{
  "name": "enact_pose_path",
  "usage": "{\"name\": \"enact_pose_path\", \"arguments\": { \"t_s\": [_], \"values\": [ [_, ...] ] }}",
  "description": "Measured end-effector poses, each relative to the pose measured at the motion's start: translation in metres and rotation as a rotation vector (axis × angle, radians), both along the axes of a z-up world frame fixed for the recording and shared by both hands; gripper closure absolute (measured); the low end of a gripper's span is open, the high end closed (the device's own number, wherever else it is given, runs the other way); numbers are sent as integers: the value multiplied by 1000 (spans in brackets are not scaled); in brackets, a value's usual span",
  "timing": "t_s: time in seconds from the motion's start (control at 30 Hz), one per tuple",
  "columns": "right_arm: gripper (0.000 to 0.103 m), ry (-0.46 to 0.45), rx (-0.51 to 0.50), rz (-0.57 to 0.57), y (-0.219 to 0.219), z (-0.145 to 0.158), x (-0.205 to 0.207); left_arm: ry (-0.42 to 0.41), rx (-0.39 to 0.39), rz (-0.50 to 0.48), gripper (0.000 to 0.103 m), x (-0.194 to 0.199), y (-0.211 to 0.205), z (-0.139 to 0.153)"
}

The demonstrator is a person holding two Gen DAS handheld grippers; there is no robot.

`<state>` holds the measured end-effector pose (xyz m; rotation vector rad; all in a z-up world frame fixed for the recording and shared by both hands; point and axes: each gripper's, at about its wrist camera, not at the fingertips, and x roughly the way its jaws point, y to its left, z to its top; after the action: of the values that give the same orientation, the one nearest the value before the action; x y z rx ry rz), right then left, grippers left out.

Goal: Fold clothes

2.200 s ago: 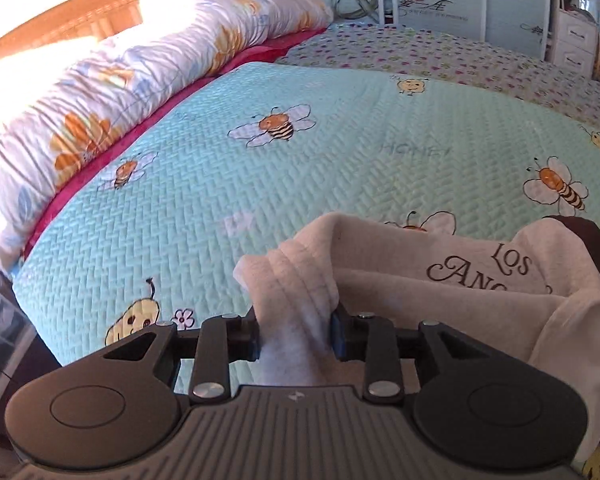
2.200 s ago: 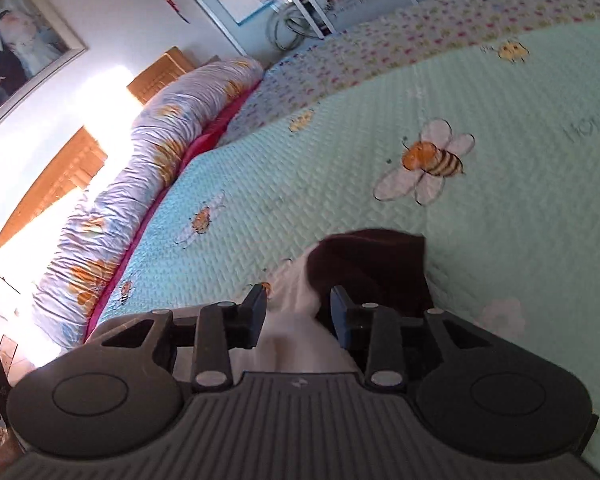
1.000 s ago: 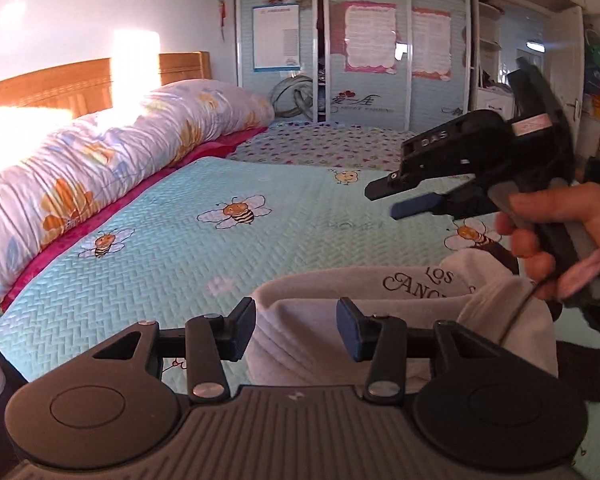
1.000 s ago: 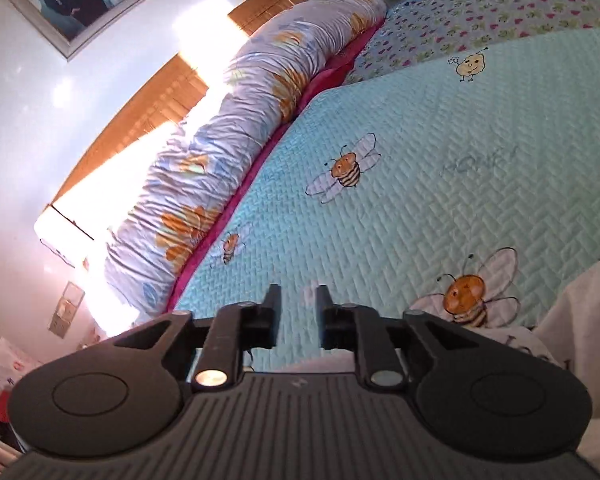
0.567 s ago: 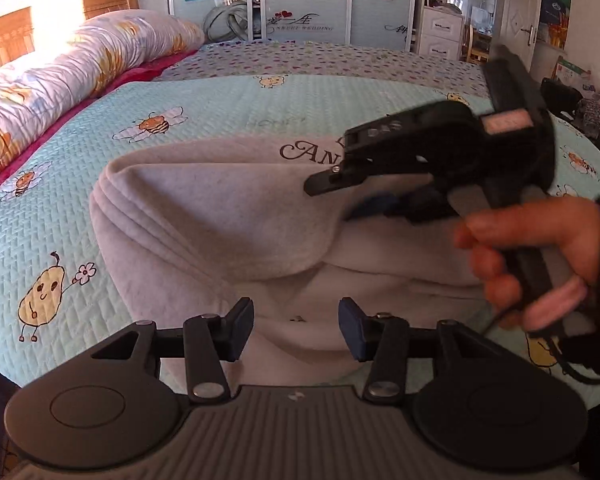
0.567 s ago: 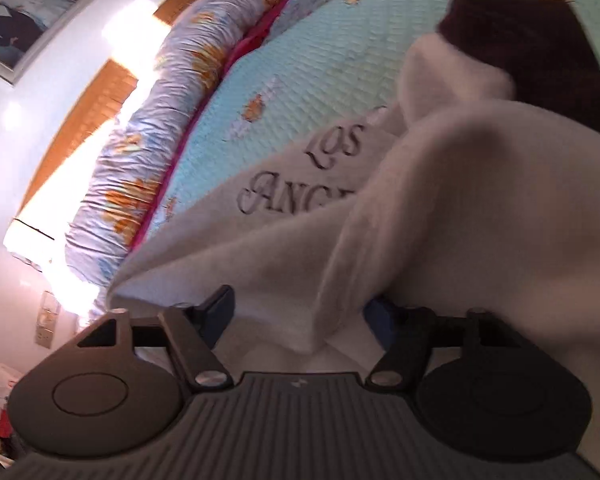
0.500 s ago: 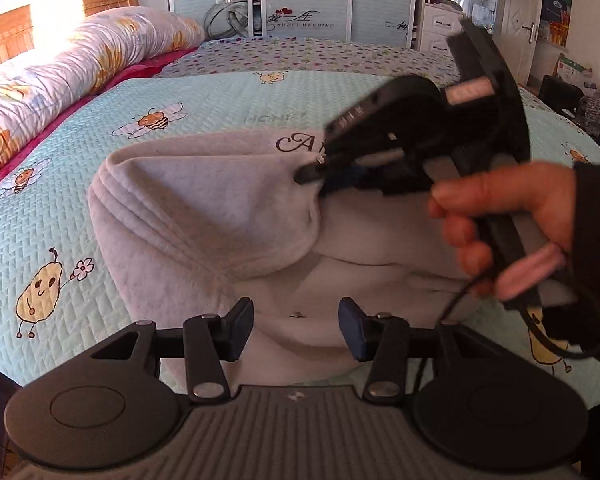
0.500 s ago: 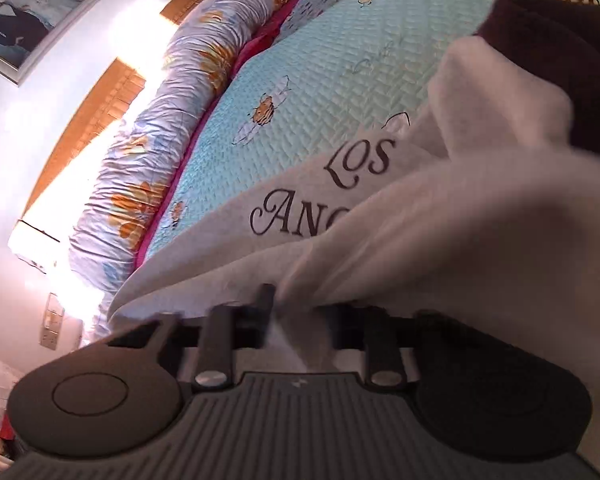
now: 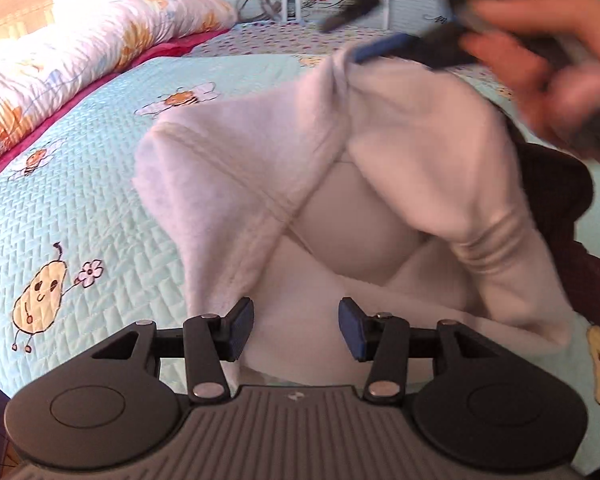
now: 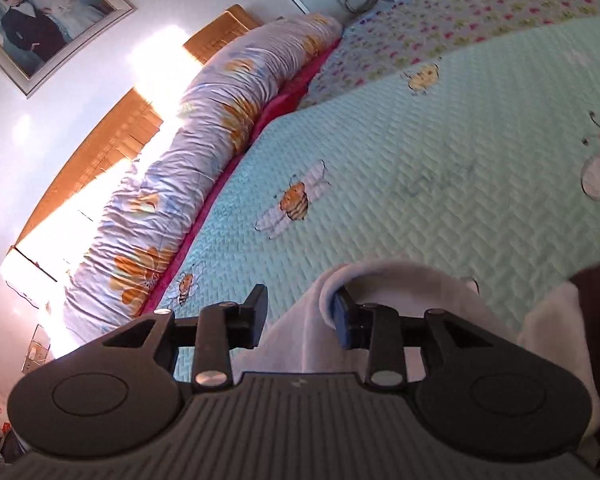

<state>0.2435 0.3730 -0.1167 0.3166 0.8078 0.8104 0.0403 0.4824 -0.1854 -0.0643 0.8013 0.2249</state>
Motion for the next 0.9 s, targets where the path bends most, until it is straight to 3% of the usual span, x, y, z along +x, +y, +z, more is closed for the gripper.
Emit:
{"name": "enact_pose_path", "arguments": {
  "t_s": [0.2, 0.27, 0.43, 0.5, 0.53, 0.6, 0.63, 0.77, 0.9],
  "values": [
    [46, -175, -202, 20, -31, -22, -79, -22, -23, 50, 53, 5, 17, 9],
    [34, -233, -269, 27, -41, -30, -106, -29, -33, 60, 53, 5, 18, 12],
    [26, -379, -437, 43, -67, -48, -172, -37, -30, 45, 53, -4, 0, 15],
    [26, -375, -388, 19, -74, -44, -167, -25, -17, 41, 53, -9, -8, 15],
    [29, -369, -358, 6, -78, -41, -163, -20, -14, 40, 53, -10, -10, 16],
    [65, -359, -298, -21, -86, -36, -155, -17, -12, 37, 53, -13, -11, 17],
    [93, -354, -268, -35, -89, -33, -151, -21, -10, 31, 53, -15, -12, 19],
    [97, -332, -149, -88, -104, -22, -135, -75, -28, -23, 53, -23, -18, 34],
    [97, -321, 59, -128, -148, 34, -138, -184, -97, -104, 52, -26, -31, 54]
  ]
}}
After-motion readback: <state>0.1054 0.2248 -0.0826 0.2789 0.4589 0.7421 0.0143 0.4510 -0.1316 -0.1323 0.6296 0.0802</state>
